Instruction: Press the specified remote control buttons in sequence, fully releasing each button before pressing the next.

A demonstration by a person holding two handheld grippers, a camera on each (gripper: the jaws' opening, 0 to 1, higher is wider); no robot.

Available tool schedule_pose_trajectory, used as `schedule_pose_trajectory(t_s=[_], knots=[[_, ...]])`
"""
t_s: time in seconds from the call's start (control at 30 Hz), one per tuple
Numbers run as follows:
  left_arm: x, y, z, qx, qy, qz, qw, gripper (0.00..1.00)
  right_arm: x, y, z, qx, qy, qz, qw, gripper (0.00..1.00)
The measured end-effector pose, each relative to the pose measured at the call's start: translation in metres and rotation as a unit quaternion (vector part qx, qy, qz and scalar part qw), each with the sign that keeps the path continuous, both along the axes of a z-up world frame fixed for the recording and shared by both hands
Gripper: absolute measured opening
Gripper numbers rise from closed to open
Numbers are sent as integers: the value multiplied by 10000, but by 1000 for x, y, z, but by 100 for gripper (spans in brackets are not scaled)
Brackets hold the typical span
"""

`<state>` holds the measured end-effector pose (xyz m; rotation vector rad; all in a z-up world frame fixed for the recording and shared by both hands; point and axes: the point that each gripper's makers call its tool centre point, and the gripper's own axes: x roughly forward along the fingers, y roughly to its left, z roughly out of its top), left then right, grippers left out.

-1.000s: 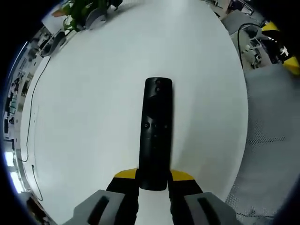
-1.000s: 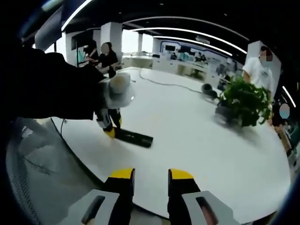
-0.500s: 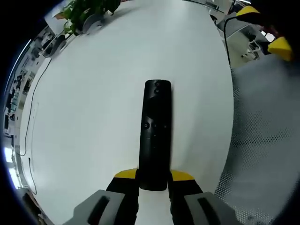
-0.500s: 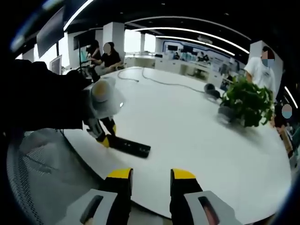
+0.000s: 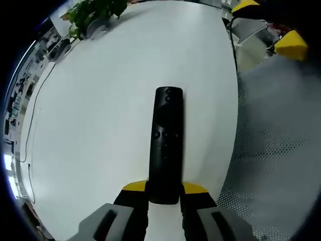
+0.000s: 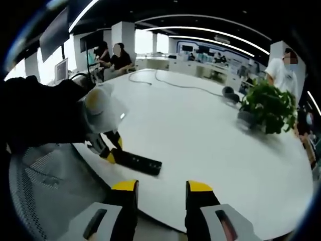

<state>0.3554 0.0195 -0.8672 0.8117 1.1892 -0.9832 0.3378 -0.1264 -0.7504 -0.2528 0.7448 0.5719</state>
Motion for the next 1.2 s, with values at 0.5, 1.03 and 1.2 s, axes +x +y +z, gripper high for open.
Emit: schedule_pose_trajectory(t_s=[0.5, 1.03, 1.2], knots=[[-19, -6, 2, -489, -161, 267, 9983, 24, -5, 6, -1, 63, 229, 182, 9996, 28], [-26, -9, 3, -1269, -480, 488, 9896, 24, 49, 34, 55, 1307, 805, 163, 9880, 0], [-26, -10, 3, -1326, -499, 472, 9888, 24, 60, 55, 50, 1723, 1437, 235, 9742, 0]])
